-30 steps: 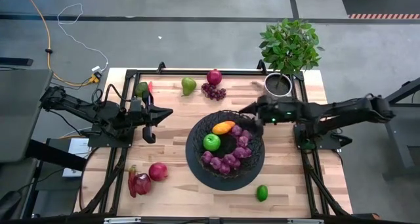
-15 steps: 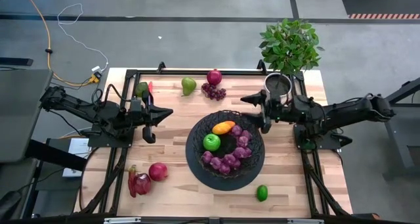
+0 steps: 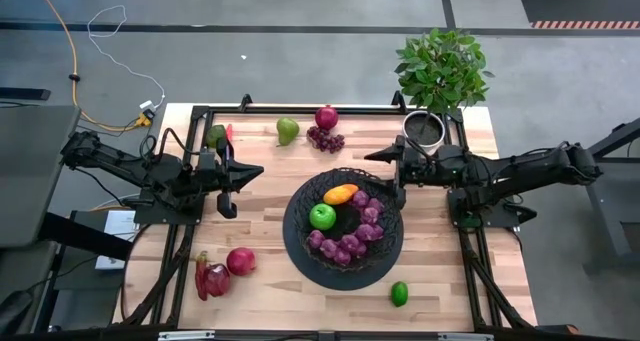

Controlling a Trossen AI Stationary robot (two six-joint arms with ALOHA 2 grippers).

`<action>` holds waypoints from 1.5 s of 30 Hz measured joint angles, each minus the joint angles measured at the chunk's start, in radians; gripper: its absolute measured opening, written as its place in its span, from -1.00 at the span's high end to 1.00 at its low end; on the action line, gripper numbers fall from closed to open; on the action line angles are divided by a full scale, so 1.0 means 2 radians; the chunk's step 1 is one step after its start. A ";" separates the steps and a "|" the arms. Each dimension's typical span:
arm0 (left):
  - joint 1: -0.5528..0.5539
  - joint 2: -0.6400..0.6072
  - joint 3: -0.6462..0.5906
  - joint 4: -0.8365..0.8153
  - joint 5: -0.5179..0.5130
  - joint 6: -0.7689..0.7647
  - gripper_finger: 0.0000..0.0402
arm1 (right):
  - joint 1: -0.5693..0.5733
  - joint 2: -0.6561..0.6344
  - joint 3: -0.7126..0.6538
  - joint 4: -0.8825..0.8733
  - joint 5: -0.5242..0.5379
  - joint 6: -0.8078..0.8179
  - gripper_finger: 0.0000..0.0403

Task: Build produce basket
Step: Put the red pomegranate into the basket

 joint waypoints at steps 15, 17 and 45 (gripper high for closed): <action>0.000 0.000 0.000 0.000 -0.001 0.000 1.00 | -0.013 0.000 0.000 -0.007 -0.057 0.012 0.91; 0.000 0.000 0.000 0.000 -0.001 0.000 1.00 | -0.012 0.000 0.000 -0.005 -0.060 0.009 0.97; 0.000 0.000 0.000 -0.002 -0.029 -0.039 -0.72 | -0.012 0.000 0.000 -0.005 -0.062 0.014 1.00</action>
